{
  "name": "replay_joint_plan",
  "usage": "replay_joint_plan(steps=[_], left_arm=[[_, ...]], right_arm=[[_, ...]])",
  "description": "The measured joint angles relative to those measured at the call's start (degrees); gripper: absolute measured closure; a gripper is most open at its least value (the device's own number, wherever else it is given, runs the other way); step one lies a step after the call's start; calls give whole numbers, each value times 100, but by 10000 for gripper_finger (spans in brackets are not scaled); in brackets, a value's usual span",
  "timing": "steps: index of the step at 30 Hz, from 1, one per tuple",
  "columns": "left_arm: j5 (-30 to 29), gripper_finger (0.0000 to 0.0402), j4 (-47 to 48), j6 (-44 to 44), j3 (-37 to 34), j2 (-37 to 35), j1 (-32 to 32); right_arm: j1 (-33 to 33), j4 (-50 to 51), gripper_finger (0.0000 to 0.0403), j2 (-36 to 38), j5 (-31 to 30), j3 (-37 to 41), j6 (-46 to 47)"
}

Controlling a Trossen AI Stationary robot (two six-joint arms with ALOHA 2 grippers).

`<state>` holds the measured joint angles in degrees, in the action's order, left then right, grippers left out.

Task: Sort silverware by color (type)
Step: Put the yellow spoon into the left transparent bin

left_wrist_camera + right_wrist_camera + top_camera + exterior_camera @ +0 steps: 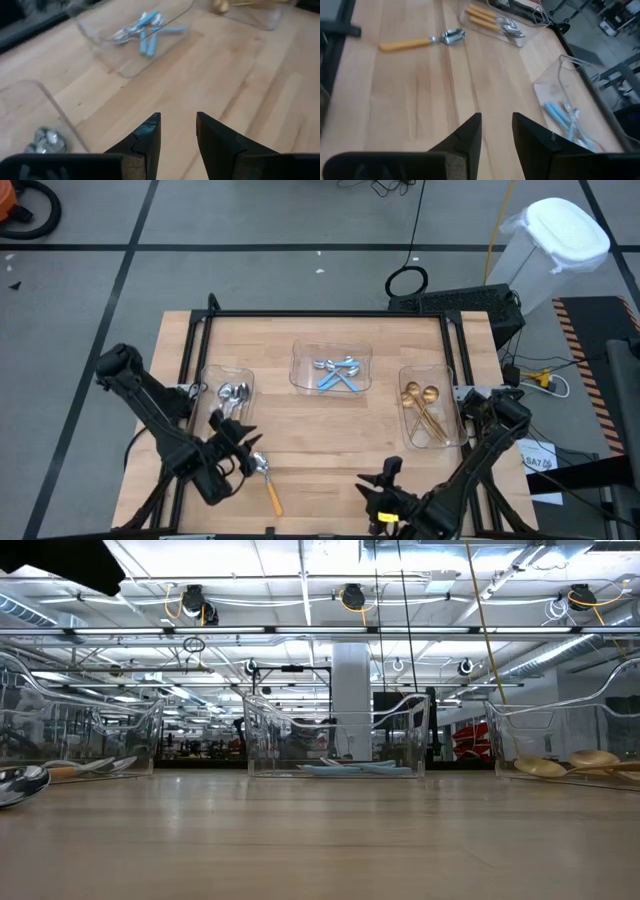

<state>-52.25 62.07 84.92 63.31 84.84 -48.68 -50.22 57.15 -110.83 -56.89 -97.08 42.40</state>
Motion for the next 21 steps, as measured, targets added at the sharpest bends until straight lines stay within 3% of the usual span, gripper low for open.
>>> replay_joint_plan(steps=[10,21], left_arm=[[-508,277,-384,-170,0,571,-383],[-731,277,-874,-424,0,676,-639]], right_arm=[[434,-1862,300,-242,47,0,-625],[1063,-4406,300,-1035,894,0,-1583]])
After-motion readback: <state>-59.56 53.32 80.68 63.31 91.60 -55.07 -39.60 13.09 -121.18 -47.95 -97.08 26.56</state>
